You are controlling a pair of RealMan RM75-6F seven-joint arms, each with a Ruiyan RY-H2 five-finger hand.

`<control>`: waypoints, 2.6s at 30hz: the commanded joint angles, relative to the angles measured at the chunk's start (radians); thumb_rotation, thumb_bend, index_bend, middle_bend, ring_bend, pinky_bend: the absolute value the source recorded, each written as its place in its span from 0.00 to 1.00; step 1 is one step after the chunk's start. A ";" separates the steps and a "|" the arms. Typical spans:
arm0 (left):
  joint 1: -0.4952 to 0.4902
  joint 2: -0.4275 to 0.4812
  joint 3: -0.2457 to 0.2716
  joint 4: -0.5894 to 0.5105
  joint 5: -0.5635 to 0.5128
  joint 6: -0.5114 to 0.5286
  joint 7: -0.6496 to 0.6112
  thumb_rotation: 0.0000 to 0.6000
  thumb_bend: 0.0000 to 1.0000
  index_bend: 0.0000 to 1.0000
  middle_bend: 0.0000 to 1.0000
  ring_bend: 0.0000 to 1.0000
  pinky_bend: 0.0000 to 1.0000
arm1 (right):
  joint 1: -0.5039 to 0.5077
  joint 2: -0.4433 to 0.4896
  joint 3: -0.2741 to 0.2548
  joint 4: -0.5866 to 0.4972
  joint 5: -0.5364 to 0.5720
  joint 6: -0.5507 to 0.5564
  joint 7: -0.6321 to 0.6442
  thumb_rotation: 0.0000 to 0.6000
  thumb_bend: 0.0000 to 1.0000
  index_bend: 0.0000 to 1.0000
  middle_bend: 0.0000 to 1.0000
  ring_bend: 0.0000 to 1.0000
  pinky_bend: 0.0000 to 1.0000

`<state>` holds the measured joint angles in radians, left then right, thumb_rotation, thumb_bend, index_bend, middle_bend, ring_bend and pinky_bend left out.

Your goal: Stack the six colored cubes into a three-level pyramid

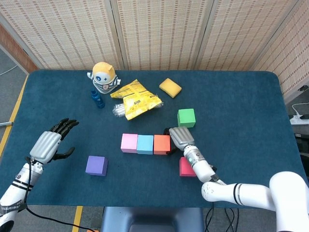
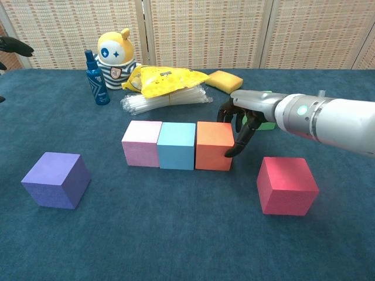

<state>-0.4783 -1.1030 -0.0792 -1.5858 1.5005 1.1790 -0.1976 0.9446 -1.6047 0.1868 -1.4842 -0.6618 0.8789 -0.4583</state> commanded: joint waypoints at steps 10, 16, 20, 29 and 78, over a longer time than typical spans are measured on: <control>0.001 -0.002 0.001 0.009 -0.001 -0.003 -0.009 1.00 0.37 0.10 0.07 0.00 0.19 | 0.008 -0.012 0.000 0.007 0.006 0.001 -0.009 1.00 0.17 0.50 0.48 0.48 0.59; 0.001 -0.003 0.002 0.013 -0.002 -0.007 -0.013 1.00 0.37 0.10 0.07 0.00 0.19 | 0.013 -0.020 -0.001 0.013 0.012 -0.002 -0.015 1.00 0.17 0.45 0.48 0.47 0.59; -0.001 -0.003 0.002 0.014 -0.003 -0.011 -0.012 1.00 0.37 0.09 0.07 0.00 0.19 | 0.012 -0.015 -0.004 0.005 0.005 -0.006 -0.013 1.00 0.17 0.30 0.45 0.40 0.56; -0.007 -0.001 0.005 0.005 0.000 -0.024 0.000 1.00 0.37 0.09 0.06 0.00 0.19 | 0.003 0.015 -0.016 -0.041 -0.003 0.000 -0.016 1.00 0.17 0.08 0.33 0.30 0.50; -0.002 -0.103 0.124 -0.044 -0.026 -0.191 0.241 1.00 0.37 0.07 0.03 0.00 0.18 | -0.544 0.587 -0.150 -0.262 -0.655 0.343 0.535 1.00 0.17 0.09 0.22 0.23 0.45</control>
<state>-0.4751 -1.1936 0.0520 -1.6372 1.4825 0.9934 0.0308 0.4015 -1.0171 0.0365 -1.7462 -1.3162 1.2227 0.0760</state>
